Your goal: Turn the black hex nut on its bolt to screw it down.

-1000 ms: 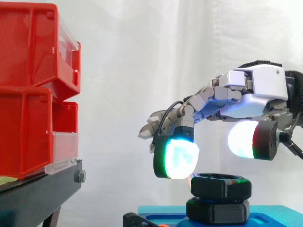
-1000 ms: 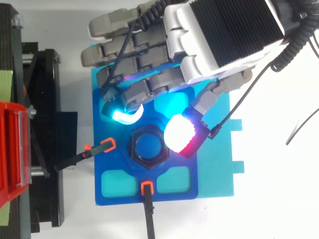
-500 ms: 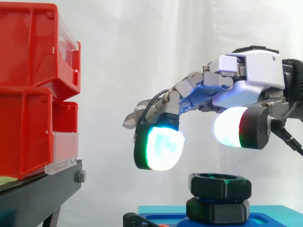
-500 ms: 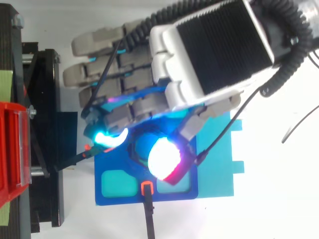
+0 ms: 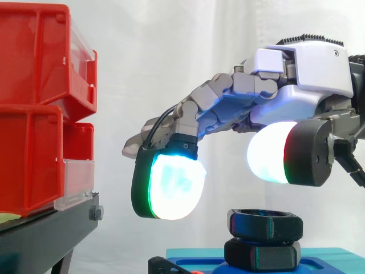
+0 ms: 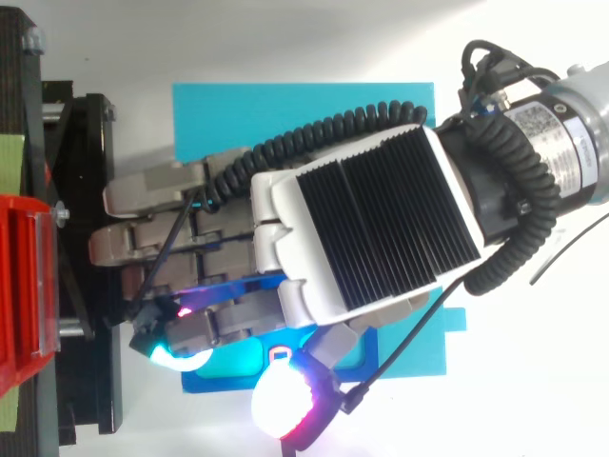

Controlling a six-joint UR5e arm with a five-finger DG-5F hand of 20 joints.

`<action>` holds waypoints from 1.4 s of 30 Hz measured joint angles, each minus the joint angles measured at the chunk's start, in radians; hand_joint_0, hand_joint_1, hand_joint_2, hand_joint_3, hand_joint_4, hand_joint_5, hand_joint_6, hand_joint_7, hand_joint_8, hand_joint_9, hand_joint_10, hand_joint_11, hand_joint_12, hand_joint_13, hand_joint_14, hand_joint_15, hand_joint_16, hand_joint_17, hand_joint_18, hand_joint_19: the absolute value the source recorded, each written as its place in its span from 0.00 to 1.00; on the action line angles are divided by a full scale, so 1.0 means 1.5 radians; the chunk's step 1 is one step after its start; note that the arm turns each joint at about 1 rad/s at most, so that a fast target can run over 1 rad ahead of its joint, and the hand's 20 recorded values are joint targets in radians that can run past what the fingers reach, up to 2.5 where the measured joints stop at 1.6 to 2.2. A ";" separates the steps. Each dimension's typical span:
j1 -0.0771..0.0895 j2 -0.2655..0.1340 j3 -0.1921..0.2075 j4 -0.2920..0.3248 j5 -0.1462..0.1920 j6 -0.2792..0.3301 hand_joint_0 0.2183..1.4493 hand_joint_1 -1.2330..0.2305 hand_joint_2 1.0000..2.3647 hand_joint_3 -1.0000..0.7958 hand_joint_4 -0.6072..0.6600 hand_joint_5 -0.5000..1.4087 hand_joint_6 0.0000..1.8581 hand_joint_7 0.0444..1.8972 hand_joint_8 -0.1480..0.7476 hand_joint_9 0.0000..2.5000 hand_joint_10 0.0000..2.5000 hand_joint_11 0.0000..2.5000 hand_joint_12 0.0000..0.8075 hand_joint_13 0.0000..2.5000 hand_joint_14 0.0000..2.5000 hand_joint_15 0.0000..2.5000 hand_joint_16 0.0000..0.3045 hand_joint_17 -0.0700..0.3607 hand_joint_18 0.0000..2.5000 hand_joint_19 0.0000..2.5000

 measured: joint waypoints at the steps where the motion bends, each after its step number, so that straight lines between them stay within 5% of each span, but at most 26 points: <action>1: 0.001 0.000 0.000 -0.002 0.000 0.000 0.24 0.54 0.00 0.28 0.65 0.16 0.39 0.36 0.44 0.21 0.00 0.13 0.18 0.14 0.00 0.00 0.05 0.24 0.03 0.05; 19: 0.005 0.000 0.000 -0.034 -0.001 -0.026 0.25 0.54 0.00 0.28 0.65 0.16 0.41 0.34 0.44 0.21 0.00 0.13 0.18 0.14 0.00 0.00 0.05 0.24 0.03 0.05; 42: -0.005 0.002 0.000 -0.062 -0.015 -0.055 0.24 0.54 0.00 0.28 0.65 0.16 0.41 0.33 0.44 0.21 0.00 0.13 0.18 0.14 0.00 0.00 0.05 0.24 0.03 0.05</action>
